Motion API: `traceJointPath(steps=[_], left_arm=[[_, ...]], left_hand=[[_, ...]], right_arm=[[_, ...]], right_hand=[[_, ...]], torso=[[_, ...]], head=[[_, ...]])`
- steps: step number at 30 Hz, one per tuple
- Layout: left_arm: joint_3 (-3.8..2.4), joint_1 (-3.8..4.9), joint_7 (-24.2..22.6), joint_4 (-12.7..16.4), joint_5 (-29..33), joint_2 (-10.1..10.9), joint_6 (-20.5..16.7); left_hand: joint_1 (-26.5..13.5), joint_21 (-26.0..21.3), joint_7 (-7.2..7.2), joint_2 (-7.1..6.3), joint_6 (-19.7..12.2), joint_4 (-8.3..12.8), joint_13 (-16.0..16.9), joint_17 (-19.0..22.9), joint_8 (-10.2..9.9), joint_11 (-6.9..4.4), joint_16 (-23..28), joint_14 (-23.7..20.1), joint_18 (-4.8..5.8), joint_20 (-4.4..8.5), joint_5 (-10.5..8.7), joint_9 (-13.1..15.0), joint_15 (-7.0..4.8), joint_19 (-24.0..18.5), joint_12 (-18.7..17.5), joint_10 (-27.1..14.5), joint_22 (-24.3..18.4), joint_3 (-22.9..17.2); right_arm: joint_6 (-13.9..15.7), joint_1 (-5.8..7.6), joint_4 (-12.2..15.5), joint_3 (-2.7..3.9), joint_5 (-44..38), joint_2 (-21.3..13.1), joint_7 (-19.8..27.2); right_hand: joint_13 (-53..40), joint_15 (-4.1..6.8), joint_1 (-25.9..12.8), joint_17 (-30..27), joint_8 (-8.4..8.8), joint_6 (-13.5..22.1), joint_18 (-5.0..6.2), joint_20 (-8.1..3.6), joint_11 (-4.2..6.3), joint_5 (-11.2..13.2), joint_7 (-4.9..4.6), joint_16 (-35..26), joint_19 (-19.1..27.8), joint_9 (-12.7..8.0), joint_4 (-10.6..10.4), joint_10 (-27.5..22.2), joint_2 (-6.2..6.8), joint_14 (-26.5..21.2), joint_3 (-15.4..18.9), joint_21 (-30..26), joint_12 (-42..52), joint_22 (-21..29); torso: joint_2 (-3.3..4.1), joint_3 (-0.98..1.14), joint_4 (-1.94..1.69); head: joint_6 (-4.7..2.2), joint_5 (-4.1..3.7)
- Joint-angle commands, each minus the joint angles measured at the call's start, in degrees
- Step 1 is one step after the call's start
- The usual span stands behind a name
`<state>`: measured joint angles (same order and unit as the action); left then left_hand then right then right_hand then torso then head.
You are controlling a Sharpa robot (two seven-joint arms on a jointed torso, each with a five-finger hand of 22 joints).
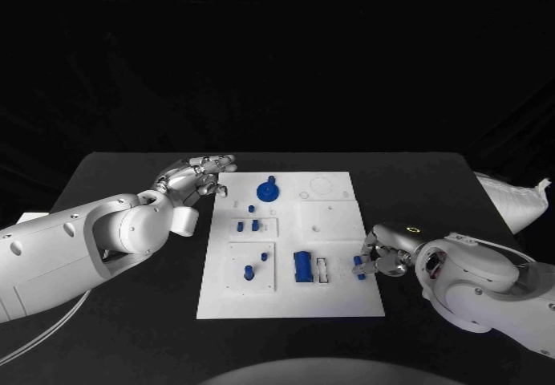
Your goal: Assemble the parts on the task board
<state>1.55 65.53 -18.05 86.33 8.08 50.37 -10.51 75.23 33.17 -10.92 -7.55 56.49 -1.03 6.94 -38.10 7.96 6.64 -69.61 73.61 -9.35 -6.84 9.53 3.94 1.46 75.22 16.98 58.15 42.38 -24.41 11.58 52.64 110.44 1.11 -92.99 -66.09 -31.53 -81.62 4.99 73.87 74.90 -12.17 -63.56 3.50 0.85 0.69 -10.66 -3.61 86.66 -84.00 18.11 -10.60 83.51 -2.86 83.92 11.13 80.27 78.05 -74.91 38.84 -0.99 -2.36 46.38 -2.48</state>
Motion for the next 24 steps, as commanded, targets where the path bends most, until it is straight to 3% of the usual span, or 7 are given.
traceJointPath(steps=[1,4,7,11,14,21,24], left_arm=[[-0.02,0.01,-0.34,0.13,-0.21,-0.05,1.03],[-0.02,0.01,-0.33,0.14,-0.21,-0.05,1.05],[-0.02,0.01,-0.32,0.15,-0.21,-0.04,1.05],[-0.02,0.01,-0.31,0.15,-0.21,-0.03,1.06],[-0.02,0.01,-0.30,0.15,-0.21,-0.03,1.07],[-0.02,0.01,-0.28,0.16,-0.25,-0.03,1.04],[-0.02,0.01,-0.28,0.15,-0.42,-0.03,1.04]], left_hand=[[-0.06,-0.34,0.05,0.35,-0.46,0.02,0.05,0.05,0.20,0.04,-0.12,-0.50,-0.99,0.03,0.26,0.00,0.01,-0.30,0.19,-0.47,-0.06,0.34],[-0.06,-0.34,0.05,0.35,-0.46,0.02,0.05,0.05,0.20,0.04,-0.12,-0.50,-0.99,0.03,0.26,0.00,0.01,-0.30,0.19,-0.47,-0.06,0.34],[-0.06,-0.34,0.05,0.35,-0.46,0.02,0.05,0.05,0.20,0.04,-0.12,-0.50,-0.99,0.03,0.26,0.00,0.01,-0.30,0.19,-0.47,-0.06,0.34],[-0.06,-0.34,0.05,0.35,-0.46,0.02,0.05,0.05,0.20,0.04,-0.12,-0.50,-0.99,0.03,0.26,0.00,0.01,-0.30,0.19,-0.47,-0.06,0.34],[-0.06,-0.34,0.05,0.35,-0.46,0.02,0.05,0.05,0.20,0.04,-0.12,-0.50,-0.99,0.03,0.26,0.00,0.01,-0.30,0.19,-0.47,-0.06,0.34],[-0.05,-0.33,0.05,0.38,-0.48,0.03,0.06,0.11,0.25,0.04,-0.13,-0.53,-0.99,0.02,0.26,0.00,0.02,-0.31,0.30,-0.53,-0.06,0.36],[-0.05,-0.33,0.05,0.38,-0.48,0.03,0.06,0.11,0.25,0.04,-0.13,-0.53,-0.99,0.02,0.26,0.00,0.02,-0.31,0.30,-0.53,-0.06,0.36]], right_arm=[[-2.04,-0.22,-0.20,-0.01,-1.95,0.52,-0.67],[-2.36,-0.33,-0.51,-0.01,-2.56,0.97,-0.72],[-2.58,-0.47,-0.76,-0.01,-3.38,1.44,-0.78],[-3.59,-0.65,-1.05,-0.01,-5.85,2.16,-0.90],[-6.06,-0.77,-1.27,-0.01,-8.96,2.73,-1.12],[-11.06,-1.05,-1.45,-0.01,-14.17,3.81,-1.36],[-11.74,-1.12,-1.47,-0.01,-14.64,3.99,-1.38]], right_hand=[[-1.25,-0.24,0.51,8.10,0.41,-0.48,-0.29,0.40,0.24,-0.27,0.04,0.09,-1.15,-0.08,0.21,3.05,-0.42,4.75,-0.46,0.28,-0.03,-1.28],[-1.27,-0.14,1.51,8.12,0.63,-0.66,-0.29,0.32,0.34,0.04,0.14,0.10,-1.15,-0.16,0.78,3.05,-0.67,4.76,-1.01,0.30,-0.06,-1.31],[-1.34,-0.04,2.95,8.11,1.06,-0.89,-0.29,0.19,0.42,2.70,0.20,0.08,-1.14,-0.34,1.57,3.05,-1.18,4.75,-2.19,0.29,-0.07,-1.32],[-1.38,0.31,7.57,8.18,1.58,-1.07,-0.28,-0.03,0.80,6.24,0.58,0.09,-1.13,-0.57,4.43,2.96,-2.01,4.75,-5.49,0.28,-0.17,-1.35],[-1.45,0.29,9.64,8.26,2.02,-1.25,-0.33,-0.16,0.73,7.37,0.46,0.11,-1.16,-0.81,6.17,2.91,-1.74,4.76,-7.57,0.36,-0.17,-1.50],[-1.49,0.04,10.57,8.45,3.10,-1.74,-0.42,0.12,0.48,7.55,0.14,0.16,-1.18,-1.48,8.00,2.91,-0.42,4.77,-10.31,0.50,-0.29,-1.79],[-1.52,-0.09,10.36,8.47,3.70,-2.11,-0.42,0.18,0.38,3.87,-0.04,0.16,-1.20,-1.86,8.63,2.87,-0.21,4.77,-12.19,0.56,-0.36,-1.90]], torso=[[-0.02,0.00,0.00],[-0.02,-0.02,0.01],[-0.02,-0.03,-0.03],[-0.05,-0.03,-0.02],[-0.06,-0.05,-0.04],[-0.10,-0.06,-0.05],[-0.09,-0.09,-0.03]], head=[[0.08,0.02],[0.15,0.11],[0.24,0.14],[0.37,0.25],[0.44,0.24],[0.47,0.26],[0.50,0.29]])
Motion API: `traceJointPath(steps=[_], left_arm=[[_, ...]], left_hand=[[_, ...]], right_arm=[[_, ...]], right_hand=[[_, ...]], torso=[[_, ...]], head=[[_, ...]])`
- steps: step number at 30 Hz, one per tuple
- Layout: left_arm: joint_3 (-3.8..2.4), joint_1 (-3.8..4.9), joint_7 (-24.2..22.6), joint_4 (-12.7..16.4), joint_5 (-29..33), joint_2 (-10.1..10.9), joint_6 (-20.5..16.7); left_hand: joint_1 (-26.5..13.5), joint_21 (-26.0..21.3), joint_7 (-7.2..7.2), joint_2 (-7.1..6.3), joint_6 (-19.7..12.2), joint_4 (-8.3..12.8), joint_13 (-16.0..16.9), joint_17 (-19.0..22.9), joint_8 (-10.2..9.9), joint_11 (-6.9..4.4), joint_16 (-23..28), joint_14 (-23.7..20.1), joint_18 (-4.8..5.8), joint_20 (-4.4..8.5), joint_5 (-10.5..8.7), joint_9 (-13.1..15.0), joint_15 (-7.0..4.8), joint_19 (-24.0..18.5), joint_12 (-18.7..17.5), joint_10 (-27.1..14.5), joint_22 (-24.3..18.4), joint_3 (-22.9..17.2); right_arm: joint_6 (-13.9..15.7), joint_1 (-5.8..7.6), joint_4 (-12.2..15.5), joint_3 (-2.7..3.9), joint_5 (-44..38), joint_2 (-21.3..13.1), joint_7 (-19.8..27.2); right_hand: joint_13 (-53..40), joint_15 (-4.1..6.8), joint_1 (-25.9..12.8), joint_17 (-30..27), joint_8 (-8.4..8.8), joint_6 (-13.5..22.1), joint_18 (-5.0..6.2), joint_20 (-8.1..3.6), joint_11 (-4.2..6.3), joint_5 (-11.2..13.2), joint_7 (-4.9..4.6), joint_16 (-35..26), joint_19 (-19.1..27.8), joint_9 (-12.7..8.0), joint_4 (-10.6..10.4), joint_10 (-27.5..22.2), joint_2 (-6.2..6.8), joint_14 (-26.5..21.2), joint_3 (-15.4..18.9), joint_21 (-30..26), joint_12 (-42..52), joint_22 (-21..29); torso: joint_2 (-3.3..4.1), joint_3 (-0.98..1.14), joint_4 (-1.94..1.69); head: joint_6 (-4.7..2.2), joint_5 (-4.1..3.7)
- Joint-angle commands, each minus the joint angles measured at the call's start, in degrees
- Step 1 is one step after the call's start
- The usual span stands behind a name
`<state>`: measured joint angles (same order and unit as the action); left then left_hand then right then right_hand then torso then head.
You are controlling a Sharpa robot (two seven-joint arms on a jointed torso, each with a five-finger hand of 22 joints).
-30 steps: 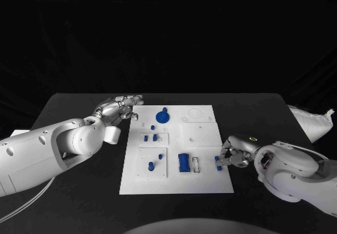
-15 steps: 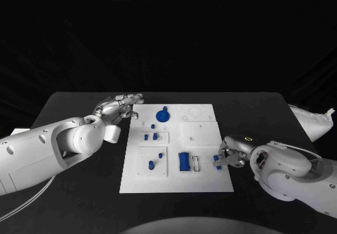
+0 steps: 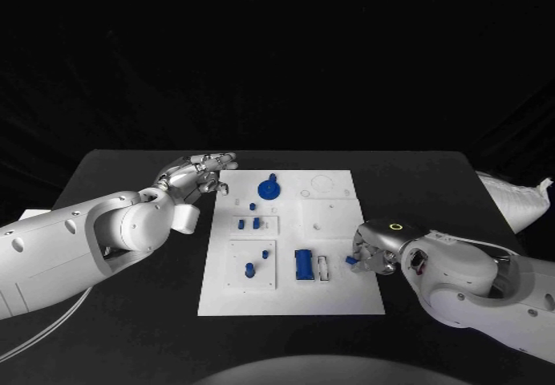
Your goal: Assemble the parts on the task board
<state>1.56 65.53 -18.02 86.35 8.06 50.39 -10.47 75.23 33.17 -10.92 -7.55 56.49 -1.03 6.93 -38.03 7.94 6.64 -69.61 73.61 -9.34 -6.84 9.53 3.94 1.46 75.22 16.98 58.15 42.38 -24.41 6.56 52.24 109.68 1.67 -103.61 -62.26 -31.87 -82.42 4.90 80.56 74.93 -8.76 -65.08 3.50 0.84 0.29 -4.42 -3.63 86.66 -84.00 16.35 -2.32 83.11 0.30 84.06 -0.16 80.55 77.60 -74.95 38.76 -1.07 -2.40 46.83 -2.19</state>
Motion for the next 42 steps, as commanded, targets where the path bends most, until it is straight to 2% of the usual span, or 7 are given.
traceJointPath(steps=[1,7,12,20,26,28,42], left_arm=[[-0.03,0.01,-0.32,0.13,-0.44,-0.05,1.00],[-0.03,0.01,-0.32,0.13,-0.54,-0.08,0.99],[-0.03,0.01,-0.33,0.13,-0.56,-0.11,0.95],[-0.03,0.01,-0.35,0.09,-0.57,-0.16,0.91],[-0.03,0.01,-0.37,0.07,-0.57,-0.18,0.94],[-0.03,0.01,-0.37,0.07,-0.57,-0.20,0.95],[-0.03,0.01,-0.31,0.20,-0.57,-0.27,0.99]], left_hand=[[-0.05,-0.33,0.05,0.38,-0.48,0.03,0.08,0.05,0.26,0.04,-0.13,-0.53,-1.00,0.02,0.26,0.01,0.02,-0.31,0.30,-0.53,-0.06,0.36],[-0.05,-0.33,0.05,0.38,-0.48,0.03,0.08,0.05,0.26,0.04,-0.13,-0.53,-1.00,0.02,0.26,0.01,0.02,-0.31,0.30,-0.53,-0.06,0.36],[0.00,-0.33,0.06,0.42,-0.49,0.07,0.08,0.08,0.29,0.04,-0.14,-0.54,-1.00,0.02,0.27,0.01,0.01,-0.32,0.37,-0.58,-0.06,0.35],[0.00,-0.33,0.06,0.42,-0.49,0.07,0.08,0.08,0.29,0.04,-0.14,-0.54,-1.00,0.02,0.27,0.01,0.01,-0.32,0.37,-0.58,-0.06,0.35],[0.00,-0.33,0.06,0.42,-0.49,0.07,0.08,0.08,0.29,0.04,-0.14,-0.54,-1.00,0.02,0.27,0.01,0.01,-0.32,0.37,-0.58,-0.06,0.35],[0.00,-0.33,0.06,0.42,-0.49,0.07,0.08,0.08,0.29,0.04,-0.14,-0.54,-1.00,0.02,0.27,0.01,0.01,-0.32,0.37,-0.58,-0.06,0.35],[0.00,-0.33,0.06,0.42,-0.49,0.07,0.08,0.08,0.29,0.04,-0.14,-0.54,-1.00,0.02,0.27,0.01,0.01,-0.32,0.37,-0.58,-0.06,0.35]], right_arm=[[-6.73,-0.73,-0.74,-0.56,-3.98,0.19,-1.05],[-5.22,-0.77,-0.96,-0.56,-1.71,0.25,-1.16],[-2.07,-0.78,-0.99,-0.56,3.61,0.08,-1.37],[5.92,-0.69,0.16,-0.38,12.34,-0.53,-1.66],[13.51,-0.01,2.22,-0.04,17.94,-1.22,-0.90],[14.89,0.23,2.82,0.01,19.67,-1.32,-0.62],[15.34,0.58,2.99,0.04,27.06,1.14,-1.16]], right_hand=[[-0.72,0.01,3.30,8.44,0.57,-0.55,-0.44,0.26,0.76,-4.13,0.03,0.15,-1.21,-0.25,0.39,3.27,-3.17,4.62,-1.54,0.29,0.06,-1.89],[-0.73,-0.02,-1.50,8.61,1.98,-0.80,-0.44,0.27,0.76,-11.54,0.08,0.20,-1.26,-1.03,-1.85,3.33,-2.09,4.67,-5.90,0.37,-0.14,-2.02],[-0.85,-0.06,-3.65,8.87,2.74,-1.34,-0.45,0.21,0.80,-16.66,-0.21,0.30,-1.33,-1.33,-2.11,3.42,0.26,4.72,-12.94,0.46,-0.16,-2.15],[-1.02,-0.08,-6.40,9.20,3.06,-1.95,-0.48,0.29,0.60,-17.04,-0.16,0.44,-1.41,-1.12,-1.21,3.63,2.38,4.79,-21.00,0.56,-0.06,-2.31],[-1.23,0.03,-9.35,9.45,2.95,-2.56,-0.52,0.24,0.85,-11.17,0.16,0.56,-1.50,-0.80,-1.68,3.89,3.94,4.85,-21.81,0.68,0.23,-2.49],[-1.38,0.05,-9.87,9.63,2.91,-2.71,-0.54,0.20,0.86,-10.84,0.17,0.65,-1.56,-0.74,-1.82,3.99,4.21,4.88,-21.66,0.77,0.50,-2.62],[-2.03,0.51,-15.01,10.09,2.19,-4.81,-0.63,-0.19,1.45,-15.75,0.95,0.88,-1.79,-0.01,-4.69,4.47,5.29,4.98,-17.45,1.08,1.54,-3.06]], torso=[[-0.02,-0.01,0.02],[-0.05,0.00,0.02],[-0.02,0.01,-0.01],[-0.03,0.02,0.03],[-0.02,0.00,0.03],[-0.01,-0.01,0.01],[0.01,0.00,-0.01]], head=[[0.10,0.03],[0.17,-0.05],[0.18,0.02],[0.10,0.14],[0.05,0.15],[0.07,0.12],[0.20,0.14]])
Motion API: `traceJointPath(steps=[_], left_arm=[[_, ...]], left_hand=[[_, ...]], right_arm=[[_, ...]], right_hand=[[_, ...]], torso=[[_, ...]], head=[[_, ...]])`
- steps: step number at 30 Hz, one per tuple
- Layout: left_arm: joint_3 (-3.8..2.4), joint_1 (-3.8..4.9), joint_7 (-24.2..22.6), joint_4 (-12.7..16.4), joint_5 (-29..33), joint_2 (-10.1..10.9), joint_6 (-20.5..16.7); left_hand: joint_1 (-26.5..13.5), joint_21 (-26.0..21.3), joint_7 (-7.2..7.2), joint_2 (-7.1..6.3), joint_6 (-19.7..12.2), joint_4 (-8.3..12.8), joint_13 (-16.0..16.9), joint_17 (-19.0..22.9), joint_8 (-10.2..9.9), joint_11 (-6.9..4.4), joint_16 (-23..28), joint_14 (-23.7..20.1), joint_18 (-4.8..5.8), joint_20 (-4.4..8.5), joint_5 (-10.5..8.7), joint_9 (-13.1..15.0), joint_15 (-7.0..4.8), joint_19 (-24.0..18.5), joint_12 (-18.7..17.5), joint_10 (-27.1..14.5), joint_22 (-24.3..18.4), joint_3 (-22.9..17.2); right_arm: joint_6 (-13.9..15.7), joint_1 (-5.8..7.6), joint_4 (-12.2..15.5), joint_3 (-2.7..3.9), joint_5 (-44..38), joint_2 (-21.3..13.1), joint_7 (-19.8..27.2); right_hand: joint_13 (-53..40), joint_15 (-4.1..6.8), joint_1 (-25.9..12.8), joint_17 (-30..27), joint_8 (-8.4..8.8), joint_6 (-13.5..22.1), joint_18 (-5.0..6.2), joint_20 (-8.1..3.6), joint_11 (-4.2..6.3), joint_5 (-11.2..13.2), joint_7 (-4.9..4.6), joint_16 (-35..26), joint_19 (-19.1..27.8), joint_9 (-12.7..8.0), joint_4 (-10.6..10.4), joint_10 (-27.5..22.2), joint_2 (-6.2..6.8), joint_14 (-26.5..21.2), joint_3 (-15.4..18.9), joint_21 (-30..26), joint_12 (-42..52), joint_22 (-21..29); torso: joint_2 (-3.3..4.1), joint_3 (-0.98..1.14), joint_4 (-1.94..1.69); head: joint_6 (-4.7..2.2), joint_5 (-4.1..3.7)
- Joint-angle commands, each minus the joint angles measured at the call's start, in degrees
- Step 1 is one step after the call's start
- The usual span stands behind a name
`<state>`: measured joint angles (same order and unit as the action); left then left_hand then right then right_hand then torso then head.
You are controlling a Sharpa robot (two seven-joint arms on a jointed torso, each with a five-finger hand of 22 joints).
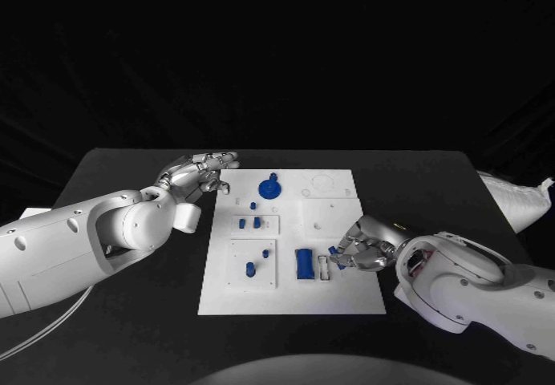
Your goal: Assemble the parts on the task board
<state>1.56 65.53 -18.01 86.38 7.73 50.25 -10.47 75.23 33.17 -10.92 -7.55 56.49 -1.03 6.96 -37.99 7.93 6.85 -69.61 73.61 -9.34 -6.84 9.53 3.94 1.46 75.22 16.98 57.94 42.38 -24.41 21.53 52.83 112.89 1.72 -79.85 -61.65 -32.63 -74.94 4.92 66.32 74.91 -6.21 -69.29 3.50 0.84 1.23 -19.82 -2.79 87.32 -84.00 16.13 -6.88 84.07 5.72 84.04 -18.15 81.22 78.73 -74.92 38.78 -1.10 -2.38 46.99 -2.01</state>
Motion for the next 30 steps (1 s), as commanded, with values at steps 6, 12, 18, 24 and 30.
traceJointPath(steps=[6,12,18,24,30], left_arm=[[-0.03,0.01,-0.22,0.31,-0.25,-0.14,1.07],[-0.03,0.02,-0.16,0.40,-0.25,-0.06,1.05],[-0.03,0.02,-0.12,0.44,-0.25,-0.05,1.08],[-0.03,0.02,-0.08,0.47,-0.25,-0.01,1.08],[-0.03,0.02,-0.05,0.49,-0.25,0.00,1.10]], left_hand=[[0.00,-0.33,0.06,0.42,-0.49,0.07,0.06,0.05,0.30,-0.17,-0.14,-0.54,-1.00,0.02,0.27,0.00,0.01,-0.32,0.37,-0.37,-0.06,0.35],[0.00,-0.33,0.06,0.42,-0.49,0.07,0.06,0.05,0.30,-0.17,-0.14,-0.54,-1.00,0.02,0.27,0.00,0.01,-0.32,0.37,-0.37,-0.06,0.35],[0.00,-0.33,0.06,0.42,-0.49,0.07,0.06,0.05,0.30,-0.17,-0.14,-0.54,-1.00,0.02,0.27,0.00,0.01,-0.32,0.37,-0.37,-0.06,0.35],[0.00,-0.33,0.06,0.42,-0.49,0.07,0.06,0.05,0.30,-0.17,-0.14,-0.54,-1.00,0.02,0.27,0.00,0.01,-0.32,0.37,-0.37,-0.06,0.35],[0.06,-0.32,0.06,0.48,-0.52,0.13,0.07,0.20,0.40,-0.16,-0.14,-0.61,-1.01,0.01,0.28,0.01,0.02,-0.35,0.58,-0.54,-0.05,0.36]], right_arm=[[-2.52,-0.13,-1.26,-0.06,3.89,2.07,-1.06],[-4.07,-0.34,-2.14,-0.12,3.25,3.25,-1.38],[-5.42,-0.48,-2.76,-0.16,2.18,3.83,-1.54],[-6.69,-0.60,-3.08,-0.19,1.13,4.07,-1.67],[-6.92,-0.66,-3.28,-0.19,0.17,4.18,-1.75]], right_hand=[[-9.87,0.89,-0.99,10.08,-1.11,-1.83,-0.68,-0.50,1.02,-1.37,0.73,0.19,-1.90,0.86,-0.41,3.73,-0.65,4.98,1.40,0.59,1.04,-3.34],[-9.69,1.11,-0.96,10.06,-1.53,-2.38,-0.67,-0.68,1.28,-1.47,1.05,0.17,-1.90,1.27,-0.42,3.67,-0.90,4.98,1.76,0.58,0.64,-3.34],[-9.64,1.17,-0.88,10.11,-1.64,-2.48,-0.67,-0.73,1.36,-1.49,1.14,0.20,-1.90,1.39,-0.37,3.66,-0.95,4.99,1.84,0.58,0.53,-3.33],[-9.56,1.20,-0.81,10.15,-1.68,-2.52,-0.67,-0.77,1.41,-1.51,1.18,0.22,-1.90,1.46,-0.32,3.63,-0.99,5.00,1.88,0.57,0.36,-3.33],[-9.44,1.29,-0.81,10.14,-1.86,-2.68,-0.66,-0.85,1.49,-1.46,1.27,0.21,-1.88,1.66,-0.34,3.61,-1.15,4.99,2.02,0.54,0.11,-3.29]], torso=[[0.06,0.03,-0.04],[0.01,0.05,0.05],[-0.01,0.07,0.01],[0.03,0.07,0.04],[0.00,0.07,0.03]], head=[[0.03,0.03],[0.24,0.18],[0.33,0.25],[0.43,0.31],[0.50,0.35]])
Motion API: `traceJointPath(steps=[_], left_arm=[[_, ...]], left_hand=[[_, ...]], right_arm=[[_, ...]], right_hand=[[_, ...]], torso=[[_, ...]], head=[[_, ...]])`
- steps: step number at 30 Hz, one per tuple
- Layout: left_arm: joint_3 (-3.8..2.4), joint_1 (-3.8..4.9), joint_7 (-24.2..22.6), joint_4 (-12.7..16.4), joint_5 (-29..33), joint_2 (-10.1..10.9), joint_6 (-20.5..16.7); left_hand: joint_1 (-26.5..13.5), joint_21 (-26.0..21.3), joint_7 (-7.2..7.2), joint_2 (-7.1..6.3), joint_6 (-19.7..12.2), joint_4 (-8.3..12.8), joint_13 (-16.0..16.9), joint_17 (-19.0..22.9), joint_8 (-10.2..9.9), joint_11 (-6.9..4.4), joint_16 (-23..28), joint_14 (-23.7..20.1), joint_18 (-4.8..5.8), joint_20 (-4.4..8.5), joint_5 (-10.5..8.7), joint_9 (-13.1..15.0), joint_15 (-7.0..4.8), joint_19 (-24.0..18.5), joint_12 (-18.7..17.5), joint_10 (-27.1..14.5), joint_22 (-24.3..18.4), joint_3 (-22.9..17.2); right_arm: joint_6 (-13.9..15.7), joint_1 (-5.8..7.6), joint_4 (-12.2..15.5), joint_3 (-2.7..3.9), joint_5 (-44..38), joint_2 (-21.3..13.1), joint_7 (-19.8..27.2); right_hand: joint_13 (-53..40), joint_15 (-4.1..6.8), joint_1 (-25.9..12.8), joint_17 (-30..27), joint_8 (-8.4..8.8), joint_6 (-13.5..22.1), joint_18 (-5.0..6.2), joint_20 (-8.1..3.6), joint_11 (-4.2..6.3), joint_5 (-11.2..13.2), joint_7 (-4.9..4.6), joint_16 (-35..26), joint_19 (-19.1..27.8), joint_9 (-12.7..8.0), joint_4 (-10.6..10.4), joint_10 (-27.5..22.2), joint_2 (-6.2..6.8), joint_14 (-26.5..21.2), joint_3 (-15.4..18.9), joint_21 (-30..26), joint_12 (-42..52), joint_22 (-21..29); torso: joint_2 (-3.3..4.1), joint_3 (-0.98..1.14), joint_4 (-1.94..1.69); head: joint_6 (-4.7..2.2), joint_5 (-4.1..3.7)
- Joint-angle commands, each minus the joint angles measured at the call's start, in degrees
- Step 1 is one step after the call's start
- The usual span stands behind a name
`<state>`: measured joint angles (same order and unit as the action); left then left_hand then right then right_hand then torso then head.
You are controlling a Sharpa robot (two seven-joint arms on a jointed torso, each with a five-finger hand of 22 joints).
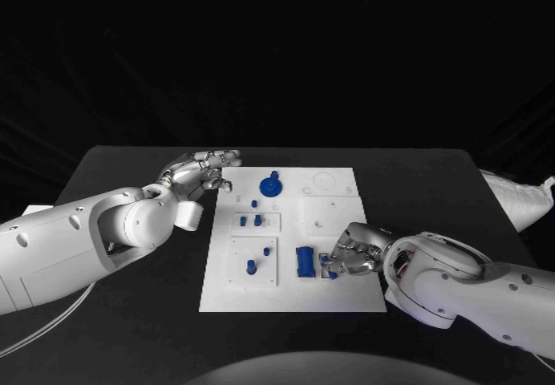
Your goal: Assemble the parts on the task board
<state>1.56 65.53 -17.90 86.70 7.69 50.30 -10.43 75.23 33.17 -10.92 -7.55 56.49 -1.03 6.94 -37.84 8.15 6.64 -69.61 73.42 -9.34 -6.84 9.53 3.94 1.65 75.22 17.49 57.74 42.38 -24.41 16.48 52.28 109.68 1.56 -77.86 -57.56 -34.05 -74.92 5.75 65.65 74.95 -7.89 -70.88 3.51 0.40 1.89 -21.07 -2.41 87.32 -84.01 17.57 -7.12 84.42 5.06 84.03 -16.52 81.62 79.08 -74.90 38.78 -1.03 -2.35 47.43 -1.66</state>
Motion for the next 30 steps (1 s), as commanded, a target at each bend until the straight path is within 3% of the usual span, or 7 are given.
traceJointPath(steps=[1,23,30], left_arm=[[-0.03,0.02,-0.16,0.17,-0.21,-0.05,1.06],[-0.03,0.02,0.00,0.31,-0.21,0.03,1.12],[-0.03,0.02,0.07,0.34,-0.34,0.05,1.17]], left_hand=[[0.06,-0.32,0.06,0.48,-0.52,0.13,0.09,0.05,0.19,0.04,-0.14,-0.42,-1.01,0.01,0.28,0.01,-0.17,-0.35,0.07,-0.33,-0.05,0.36],[0.01,-0.32,0.05,0.47,-0.54,0.11,0.09,0.10,0.23,0.06,-0.14,-0.45,-1.01,0.00,0.26,0.01,-0.16,-0.36,0.15,-0.43,-0.05,0.41],[-0.01,-0.33,0.06,0.47,-0.55,0.10,0.08,0.21,0.24,0.07,-0.11,-0.49,-1.01,0.00,0.26,0.01,-0.15,-0.37,0.16,-0.50,-0.05,0.43]], right_arm=[[-1.88,-0.11,-0.10,-0.03,-1.99,0.10,-0.34],[-3.10,-0.13,-0.44,-0.04,-3.38,0.71,-0.27],[-2.89,-0.13,-0.43,-0.03,-3.99,0.75,-0.23]], right_hand=[[-9.42,0.50,-0.17,10.12,-0.24,-1.15,-0.67,-0.44,0.87,-0.18,0.93,0.22,-1.87,0.30,-0.13,3.25,-0.55,5.01,0.46,0.14,-0.33,-3.30],[-10.17,1.22,-2.67,10.43,-2.67,-2.30,-0.74,-1.09,1.71,1.36,1.93,0.34,-2.00,3.90,-2.73,3.76,-2.15,5.07,3.33,0.29,0.93,-3.60],[-10.26,1.30,-3.45,10.47,-3.31,-1.91,-0.75,-1.20,1.78,4.80,2.00,0.34,-2.01,5.18,-3.86,3.81,-2.47,5.07,4.64,0.28,0.95,-3.63]], torso=[[0.00,-0.01,0.00],[0.01,-0.03,-0.02],[-0.02,0.01,0.02]], head=[[0.07,0.02],[0.00,0.01],[-0.03,-0.05]])
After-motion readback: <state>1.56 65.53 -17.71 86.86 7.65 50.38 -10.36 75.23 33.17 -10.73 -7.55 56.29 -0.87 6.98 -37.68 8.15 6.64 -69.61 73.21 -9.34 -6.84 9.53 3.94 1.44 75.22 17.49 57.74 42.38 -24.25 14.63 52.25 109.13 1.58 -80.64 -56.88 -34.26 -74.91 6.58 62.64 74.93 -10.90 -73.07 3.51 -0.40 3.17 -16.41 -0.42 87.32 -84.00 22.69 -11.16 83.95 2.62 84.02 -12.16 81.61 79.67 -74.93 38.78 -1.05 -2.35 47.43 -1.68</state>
